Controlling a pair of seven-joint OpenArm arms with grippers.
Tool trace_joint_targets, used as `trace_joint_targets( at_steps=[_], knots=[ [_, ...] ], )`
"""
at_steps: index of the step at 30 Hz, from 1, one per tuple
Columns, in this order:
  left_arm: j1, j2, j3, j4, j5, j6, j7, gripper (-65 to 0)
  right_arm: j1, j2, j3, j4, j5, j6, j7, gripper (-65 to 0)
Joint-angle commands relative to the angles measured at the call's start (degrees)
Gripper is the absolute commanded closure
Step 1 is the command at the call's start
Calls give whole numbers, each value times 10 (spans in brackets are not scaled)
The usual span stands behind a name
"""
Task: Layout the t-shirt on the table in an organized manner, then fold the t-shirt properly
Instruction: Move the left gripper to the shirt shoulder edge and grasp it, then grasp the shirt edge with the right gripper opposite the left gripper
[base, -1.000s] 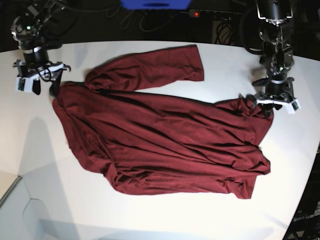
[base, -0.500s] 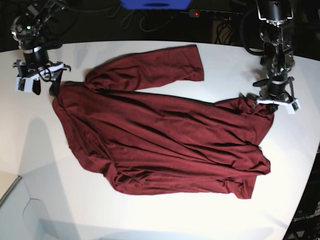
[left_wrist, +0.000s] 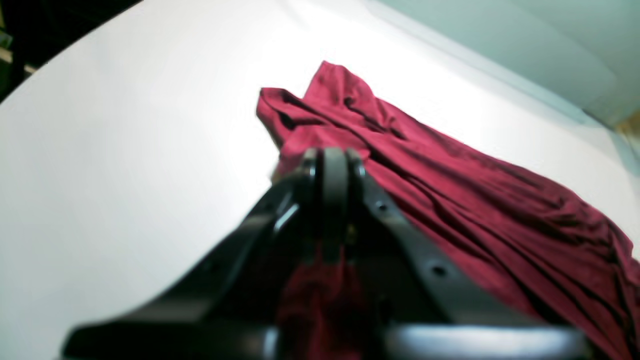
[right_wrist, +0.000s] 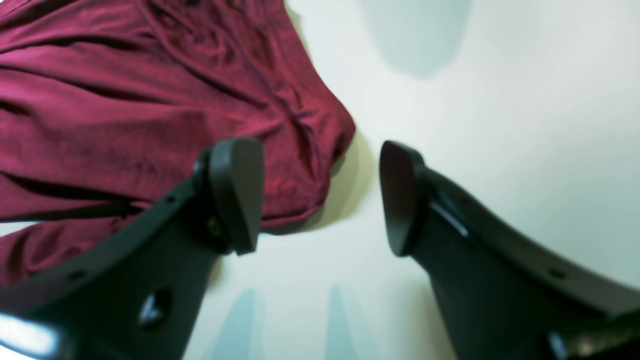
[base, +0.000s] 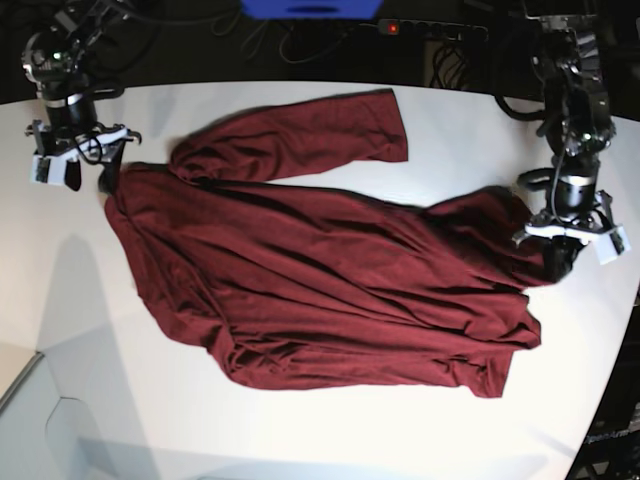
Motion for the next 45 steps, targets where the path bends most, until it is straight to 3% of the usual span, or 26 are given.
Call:
trace_joint_targets(
  at_steps=[1,13,21,25,31,45],
  knots=[
    [-1,-9,-14,21,0,2,-16,-1,2,10,2,11,11,-1,15,-369],
    [24,-18,-103,64,-1,1,-16,-1,1,11,-1,13,11,-1,15,-369],
    [53,-18,-108,41,-1,1,-16,-1,5,14,-5,13,10,-1,15,-373],
    [54,-17,-107,7,-1,1,-18,-1,5,42,-62,0,10,-1,14,-373],
    [55,-17,-107,-14,-1,1,-18,-1,5,41,-95,-35,10,-1,14,-373],
    [61,-16,-107,-30,0,1,-18,-1,25,49,-56,-114,10,-1,14,-404]
  ],
)
